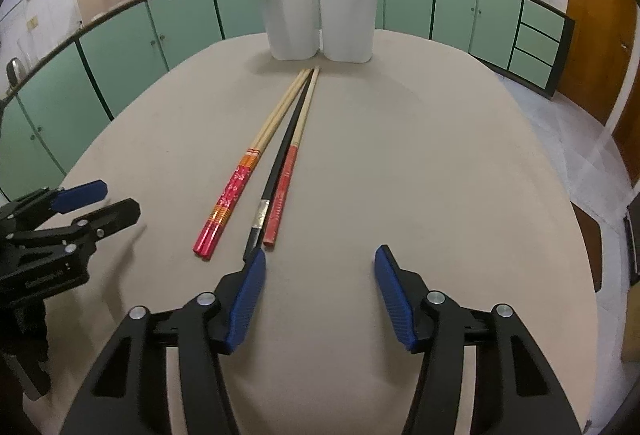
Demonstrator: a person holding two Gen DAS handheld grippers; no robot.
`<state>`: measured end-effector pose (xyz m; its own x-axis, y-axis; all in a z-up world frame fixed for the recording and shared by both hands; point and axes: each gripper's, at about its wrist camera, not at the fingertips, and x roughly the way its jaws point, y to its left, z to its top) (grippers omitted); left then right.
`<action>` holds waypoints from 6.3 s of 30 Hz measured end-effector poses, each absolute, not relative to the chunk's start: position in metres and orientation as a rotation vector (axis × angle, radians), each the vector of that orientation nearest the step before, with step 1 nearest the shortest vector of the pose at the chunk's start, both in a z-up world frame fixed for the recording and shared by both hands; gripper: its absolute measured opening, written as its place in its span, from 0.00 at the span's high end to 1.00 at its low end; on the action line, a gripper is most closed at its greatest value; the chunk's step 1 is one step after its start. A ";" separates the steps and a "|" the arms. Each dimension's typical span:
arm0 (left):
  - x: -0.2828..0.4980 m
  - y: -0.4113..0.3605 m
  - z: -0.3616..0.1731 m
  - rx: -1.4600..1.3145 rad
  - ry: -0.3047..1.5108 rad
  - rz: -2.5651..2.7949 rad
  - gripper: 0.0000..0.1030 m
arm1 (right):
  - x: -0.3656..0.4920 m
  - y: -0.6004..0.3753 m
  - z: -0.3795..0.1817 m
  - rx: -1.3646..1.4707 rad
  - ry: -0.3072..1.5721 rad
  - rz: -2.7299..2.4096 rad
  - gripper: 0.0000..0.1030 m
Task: Organize utensils
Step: 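Move both tools back to the chopsticks left on the mat, then close the right tool on the wooden chopstick with a red tip, then close the left tool on a red-patterned chopstick while the right tool holds its chopstick, then lift both chopsticks and carry them over the white holder, then open both tools to drop the chopsticks into the holder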
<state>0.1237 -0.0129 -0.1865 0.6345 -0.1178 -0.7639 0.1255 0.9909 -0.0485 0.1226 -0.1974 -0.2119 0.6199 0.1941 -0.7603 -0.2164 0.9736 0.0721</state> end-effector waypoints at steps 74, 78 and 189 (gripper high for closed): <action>0.126 -0.061 -0.194 0.033 0.896 -0.209 0.46 | 0.110 -0.215 -0.212 0.073 0.854 0.291 0.76; 0.128 -0.068 -0.195 0.040 0.896 -0.239 0.57 | 0.113 -0.220 -0.214 0.094 0.860 0.281 0.91; 0.340 -0.079 0.044 0.069 0.350 -0.231 0.69 | 0.340 -0.252 0.031 0.110 0.462 0.261 0.57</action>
<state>0.3401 -0.0793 0.0445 0.9134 -0.2122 -0.3473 0.2359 0.9714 0.0268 0.3400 -0.2518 0.0307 0.8626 0.2728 -0.4260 -0.2234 0.9610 0.1630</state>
